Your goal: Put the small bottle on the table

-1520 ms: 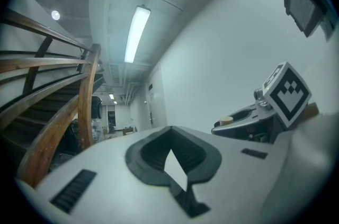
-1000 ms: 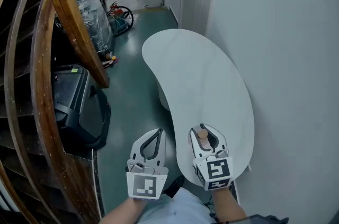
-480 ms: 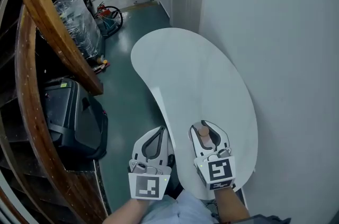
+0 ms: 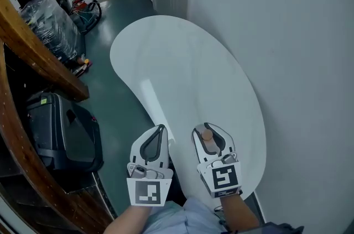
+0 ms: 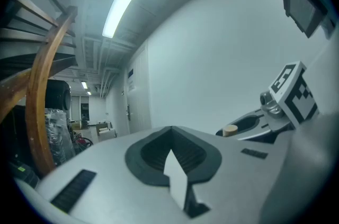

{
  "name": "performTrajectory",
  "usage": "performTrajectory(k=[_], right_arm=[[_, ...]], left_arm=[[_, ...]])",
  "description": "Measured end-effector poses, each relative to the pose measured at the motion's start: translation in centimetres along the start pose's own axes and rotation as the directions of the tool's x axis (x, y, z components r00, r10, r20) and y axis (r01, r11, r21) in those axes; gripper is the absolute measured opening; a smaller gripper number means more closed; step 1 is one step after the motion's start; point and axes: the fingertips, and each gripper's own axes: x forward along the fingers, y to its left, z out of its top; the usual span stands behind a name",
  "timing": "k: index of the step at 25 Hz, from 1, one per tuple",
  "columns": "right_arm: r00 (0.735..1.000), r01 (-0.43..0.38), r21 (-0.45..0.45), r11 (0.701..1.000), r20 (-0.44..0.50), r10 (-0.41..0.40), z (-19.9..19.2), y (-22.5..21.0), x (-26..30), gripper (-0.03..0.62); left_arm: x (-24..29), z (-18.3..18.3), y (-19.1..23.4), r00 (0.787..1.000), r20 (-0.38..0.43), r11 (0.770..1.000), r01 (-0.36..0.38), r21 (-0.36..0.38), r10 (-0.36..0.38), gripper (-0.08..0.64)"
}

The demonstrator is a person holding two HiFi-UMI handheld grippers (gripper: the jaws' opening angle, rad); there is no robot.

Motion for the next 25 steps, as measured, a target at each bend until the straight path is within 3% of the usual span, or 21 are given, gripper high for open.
performTrajectory(k=[5, 8, 9, 11, 12, 14, 15, 17, 19, 23, 25], right_arm=[[1.0, 0.02, -0.021, 1.0, -0.013, -0.02, -1.4, -1.1, 0.6, 0.118], [0.997, 0.036, 0.042, 0.998, -0.066, -0.033, -2.7, -1.4, 0.8, 0.118], [0.996, 0.041, 0.057, 0.998, -0.08, -0.036, -3.1, -1.4, 0.9, 0.118], [0.996, 0.043, 0.061, 0.997, -0.086, -0.037, -3.6, -1.6, 1.2, 0.118], [0.996, 0.04, 0.047, 0.998, -0.077, -0.036, -3.7, -1.8, 1.4, 0.118], [0.998, 0.034, 0.01, 0.999, -0.053, -0.033, -3.8, -2.2, 2.0, 0.118], [0.998, 0.035, 0.006, 0.999, -0.053, -0.035, -4.0, -2.4, 2.2, 0.118], [0.996, 0.046, 0.039, 0.998, -0.079, -0.043, -4.8, -2.5, 2.6, 0.118], [0.993, 0.059, 0.083, 0.995, -0.111, -0.05, -5.7, -2.4, 2.7, 0.118], [0.99, 0.067, 0.09, 0.994, -0.131, -0.055, -7.0, -2.4, 3.5, 0.118], [0.99, 0.073, 0.088, 0.993, -0.127, -0.062, -7.3, -2.5, 3.8, 0.118]], left_arm=[[1.6, -1.2, -1.2, 0.998, -0.031, 0.998, 0.061, -0.021, -0.062, 0.002], [2.3, -1.8, -1.9, 0.995, -0.046, 0.995, 0.088, -0.049, -0.09, 0.002], [2.5, -2.2, -2.0, 0.995, -0.052, 0.992, 0.075, -0.105, -0.081, 0.002], [2.7, -3.1, -2.1, 0.997, -0.074, 0.96, 0.017, -0.281, -0.039, 0.002], [2.8, -3.3, -2.2, 0.995, -0.083, 0.958, 0.022, -0.286, -0.048, 0.002], [3.3, -3.7, -2.5, 0.99, -0.099, 0.979, 0.082, -0.186, -0.102, 0.002], [3.5, -4.1, -2.5, 0.989, -0.112, 0.973, 0.069, -0.222, -0.095, 0.002], [3.6, -5.2, -2.4, 0.989, -0.142, 0.925, -0.007, -0.381, -0.051, 0.002], [3.6, -6.0, -2.5, 0.986, -0.162, 0.897, -0.03, -0.441, -0.047, 0.002], [3.9, -7.4, -3.0, 0.978, -0.186, 0.901, 0.001, -0.433, -0.09, 0.002], [4.1, -7.8, -3.3, 0.972, -0.193, 0.924, 0.051, -0.378, -0.133, 0.002]])
